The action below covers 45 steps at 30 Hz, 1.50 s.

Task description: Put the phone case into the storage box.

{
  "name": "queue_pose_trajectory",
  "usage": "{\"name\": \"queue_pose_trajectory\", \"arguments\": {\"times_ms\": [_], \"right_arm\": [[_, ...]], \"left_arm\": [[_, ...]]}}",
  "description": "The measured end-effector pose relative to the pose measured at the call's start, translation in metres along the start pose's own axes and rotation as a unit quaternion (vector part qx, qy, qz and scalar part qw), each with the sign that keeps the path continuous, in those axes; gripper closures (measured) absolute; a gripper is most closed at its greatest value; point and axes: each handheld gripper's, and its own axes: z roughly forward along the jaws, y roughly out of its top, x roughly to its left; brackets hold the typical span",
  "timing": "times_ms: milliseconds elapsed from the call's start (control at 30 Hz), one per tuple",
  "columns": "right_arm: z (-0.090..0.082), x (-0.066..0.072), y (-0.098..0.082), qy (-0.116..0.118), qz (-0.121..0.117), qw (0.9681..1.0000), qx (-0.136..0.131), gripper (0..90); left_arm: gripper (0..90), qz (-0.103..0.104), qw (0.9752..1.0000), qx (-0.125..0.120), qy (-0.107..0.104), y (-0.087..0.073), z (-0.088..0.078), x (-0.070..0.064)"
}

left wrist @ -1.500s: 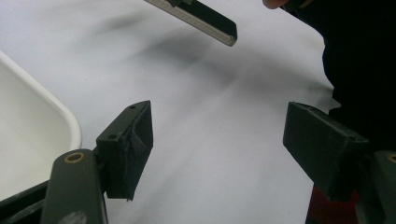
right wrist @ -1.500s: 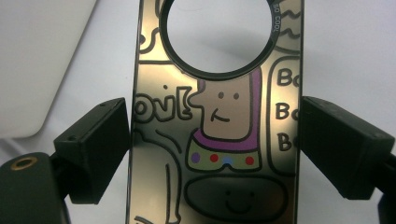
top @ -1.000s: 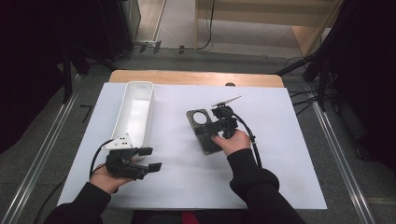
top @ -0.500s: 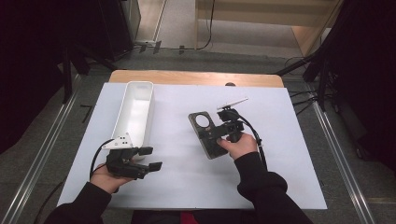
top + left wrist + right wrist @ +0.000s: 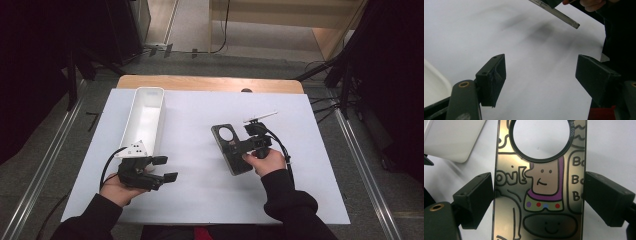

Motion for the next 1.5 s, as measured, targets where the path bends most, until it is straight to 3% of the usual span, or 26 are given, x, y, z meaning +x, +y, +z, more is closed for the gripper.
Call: {"name": "queue_pose_trajectory", "arguments": {"times_ms": [267,433,1000,1500], "right_arm": [[-0.004,-0.001,-0.005,0.013,-0.001,0.9999,-0.009,10.5],[-0.007,-0.004,-0.008,0.023,0.006,0.9996,-0.015,10.6],[-0.010,-0.003,-0.016,0.023,0.002,0.9993,-0.031,10.5],[-0.010,-0.002,-0.019,0.017,0.002,0.9986,-0.050,10.5]], "left_arm": [[24.2,-0.001,1.0000,0.000,-0.006,0.011,0.005,-0.007],[24.3,-0.016,0.9998,0.004,-0.006,0.018,0.007,-0.007],[24.3,-0.046,0.9989,0.006,-0.006,0.049,0.025,-0.005],[24.3,-0.064,0.9978,0.007,0.015,0.067,0.040,0.001]]}}
